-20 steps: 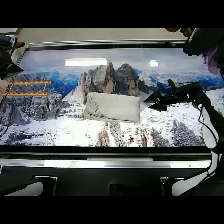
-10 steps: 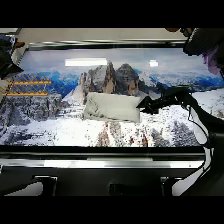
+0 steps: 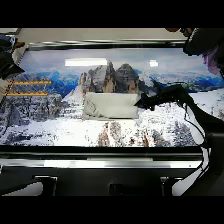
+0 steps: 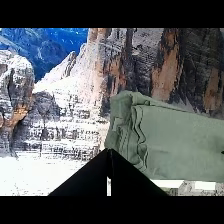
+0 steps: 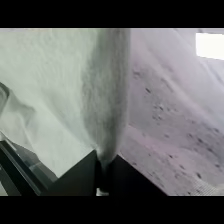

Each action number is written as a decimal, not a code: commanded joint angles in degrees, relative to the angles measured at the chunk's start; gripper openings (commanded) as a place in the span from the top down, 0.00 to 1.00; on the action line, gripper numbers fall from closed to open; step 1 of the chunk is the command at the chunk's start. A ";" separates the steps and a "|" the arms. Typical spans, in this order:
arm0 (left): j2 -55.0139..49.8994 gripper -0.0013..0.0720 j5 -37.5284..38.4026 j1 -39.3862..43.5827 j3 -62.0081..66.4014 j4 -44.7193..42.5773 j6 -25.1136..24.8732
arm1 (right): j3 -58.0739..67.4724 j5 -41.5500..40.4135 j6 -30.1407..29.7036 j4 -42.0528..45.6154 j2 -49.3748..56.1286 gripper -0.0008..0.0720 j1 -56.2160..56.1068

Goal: Fold the clothes and pants, and hang the long-sleeved shirts on hangers.

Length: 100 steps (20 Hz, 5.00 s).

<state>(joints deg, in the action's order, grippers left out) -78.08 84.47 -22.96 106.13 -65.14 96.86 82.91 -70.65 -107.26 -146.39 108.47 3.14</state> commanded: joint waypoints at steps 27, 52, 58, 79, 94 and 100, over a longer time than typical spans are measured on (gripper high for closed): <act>-0.02 0.96 0.17 -0.04 0.00 0.13 0.26 | 32.76 19.26 45.05 17.31 -0.94 0.95 31.98; -0.04 0.96 2.75 0.02 0.00 0.13 0.24 | 24.70 -30.56 49.16 73.55 -3.96 0.94 34.16; -0.04 0.96 2.75 0.96 0.00 0.11 0.24 | 14.86 -32.72 47.87 73.57 -4.42 0.94 34.16; -0.04 0.96 2.73 1.27 0.00 0.11 0.24 | -8.94 -28.55 44.89 83.08 -11.82 0.94 34.16; -1.42 0.96 2.71 1.42 -0.26 0.09 -0.02 | -8.41 -21.99 34.93 75.30 -18.84 0.62 34.14; -4.55 0.96 2.69 10.08 -6.54 -14.43 -4.79 | -0.83 -2.10 17.77 36.96 -27.91 0.81 23.89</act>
<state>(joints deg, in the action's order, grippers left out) -81.58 87.11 -17.17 102.89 -69.93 94.87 78.74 -81.23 -81.41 -92.79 83.46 33.10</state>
